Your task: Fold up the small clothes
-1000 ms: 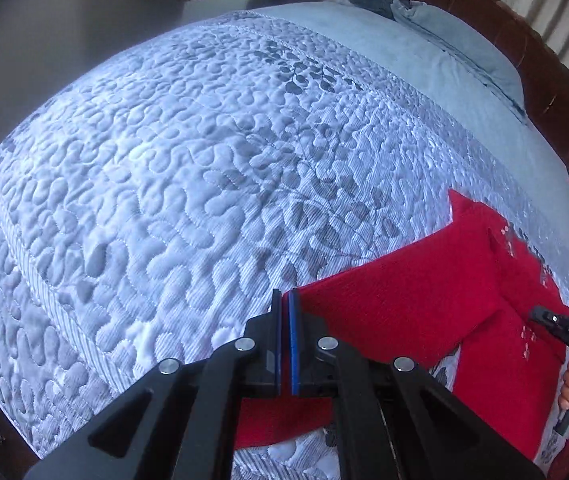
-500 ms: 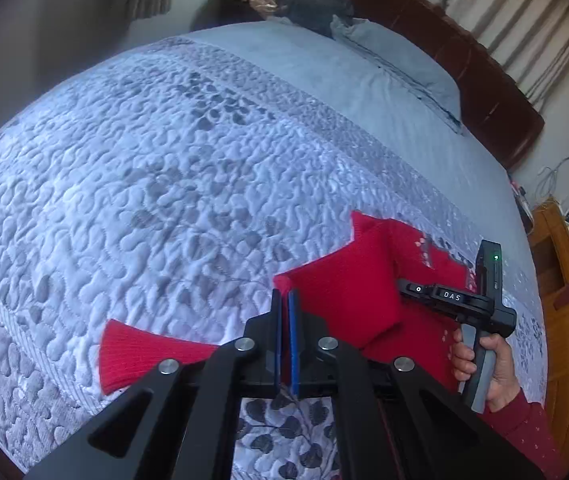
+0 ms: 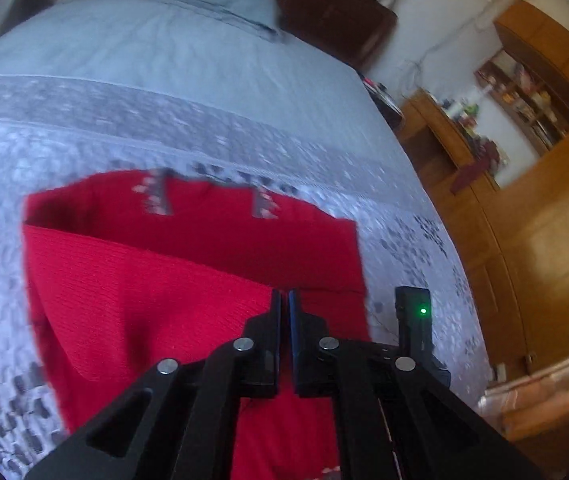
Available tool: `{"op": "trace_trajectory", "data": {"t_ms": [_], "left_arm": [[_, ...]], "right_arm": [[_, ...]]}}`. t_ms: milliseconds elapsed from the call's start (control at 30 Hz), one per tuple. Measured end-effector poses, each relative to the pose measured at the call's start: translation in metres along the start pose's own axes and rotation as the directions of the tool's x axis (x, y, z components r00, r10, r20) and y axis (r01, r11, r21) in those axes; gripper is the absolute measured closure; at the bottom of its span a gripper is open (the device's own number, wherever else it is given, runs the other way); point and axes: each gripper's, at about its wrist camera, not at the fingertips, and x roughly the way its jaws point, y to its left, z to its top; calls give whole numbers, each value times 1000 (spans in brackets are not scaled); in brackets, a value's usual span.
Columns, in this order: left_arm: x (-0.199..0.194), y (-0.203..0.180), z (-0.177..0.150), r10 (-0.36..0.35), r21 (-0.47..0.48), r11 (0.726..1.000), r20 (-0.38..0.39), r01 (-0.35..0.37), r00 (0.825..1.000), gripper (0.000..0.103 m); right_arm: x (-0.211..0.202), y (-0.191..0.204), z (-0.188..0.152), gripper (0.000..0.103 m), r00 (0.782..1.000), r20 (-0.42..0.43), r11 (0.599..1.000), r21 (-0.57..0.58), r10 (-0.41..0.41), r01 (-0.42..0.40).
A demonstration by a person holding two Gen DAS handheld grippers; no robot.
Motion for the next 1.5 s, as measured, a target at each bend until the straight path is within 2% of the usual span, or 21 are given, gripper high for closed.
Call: {"op": "trace_trajectory", "data": {"t_ms": [67, 133, 167, 233, 300, 400, 467, 533, 633, 700, 800, 833, 867, 933, 967, 1033, 1067, 1167, 1233, 1367, 1500], "left_arm": [[28, -29, 3, 25, 57, 998, -47, -23, 999, 87], [34, -41, 4, 58, 86, 995, -28, -56, 998, 56], [31, -41, 3, 71, 87, 994, -11, -70, 997, 54], [18, -24, 3, 131, 66, 989, 19, -132, 991, 54], [6, -2, -2, 224, 33, 974, 42, -225, 974, 53], [-4, 40, -12, 423, -13, 906, 49, -423, 905, 53], [-7, 72, -21, 503, -52, 864, 26, -501, 864, 53], [-7, 100, -31, 541, -97, 837, -2, -539, 841, 53], [-1, 129, -42, 553, -135, 823, -36, -552, 832, 53], [9, 140, -46, 584, -123, 802, -45, -585, 810, 53], [23, 160, -51, 606, -114, 784, -79, -611, 792, 53], [21, 165, -55, 604, -121, 782, -90, -611, 792, 53], [24, 172, -59, 599, -132, 783, -101, -607, 794, 52], [23, 177, -67, 581, -148, 796, -86, -587, 809, 49], [23, 176, -69, 580, -144, 798, -77, -585, 811, 49], [22, 174, -70, 585, -130, 798, -68, -589, 808, 49], [20, 173, -71, 586, -131, 797, -64, -589, 808, 49], [13, 164, -69, 557, -146, 817, -49, -558, 829, 49], [6, 158, -66, 556, -153, 819, -21, -553, 831, 49], [6, 151, -45, 584, -163, 804, 31, -572, 811, 49], [24, 162, -42, 639, -147, 759, -21, -635, 769, 48]], "right_arm": [[-17, -10, -8, 78, 999, 11, 999, -12, -41, 41], [-24, -12, -15, 75, 996, 12, 995, -48, -86, 86], [-26, -8, -16, 74, 994, 17, 992, -69, -105, 106], [-27, 2, -19, 68, 994, 15, 988, -107, -112, 113], [-25, 13, -19, 67, 992, 18, 984, -126, -122, 123], [-19, 32, -17, 61, 996, 23, 985, -148, -87, 90], [-11, 52, -23, 55, 990, 33, 977, -165, -134, 138], [-4, 70, -31, 55, 976, 74, 945, -245, -204, 216], [19, 90, -29, 56, 964, 87, 908, -323, -253, 268], [33, 100, -22, 56, 955, 97, 892, -341, -280, 296], [58, 100, -13, 51, 910, 101, 828, -384, -402, 408], [61, 96, -12, 54, 908, 89, 824, -390, -410, 410], [67, 93, -10, 69, 900, 85, 814, -397, -428, 424], [64, 88, -8, 89, 890, 87, 800, -405, -448, 443], [61, 86, -5, 95, 899, 75, 816, -392, -431, 424], [44, 76, 5, 97, 940, 41, 883, -331, -339, 333], [30, 68, 12, 97, 966, 33, 923, -290, -257, 255], [-6, 41, 29, 97, 998, 30, 988, -144, -49, 52], [-28, 21, 41, 97, 998, 58, 998, -65, 12, -9], [-68, -24, 67, 97, 988, 146, 997, 39, 53, -59], [-91, -73, 65, 97, 974, 205, 983, 133, 101, -130]]}}
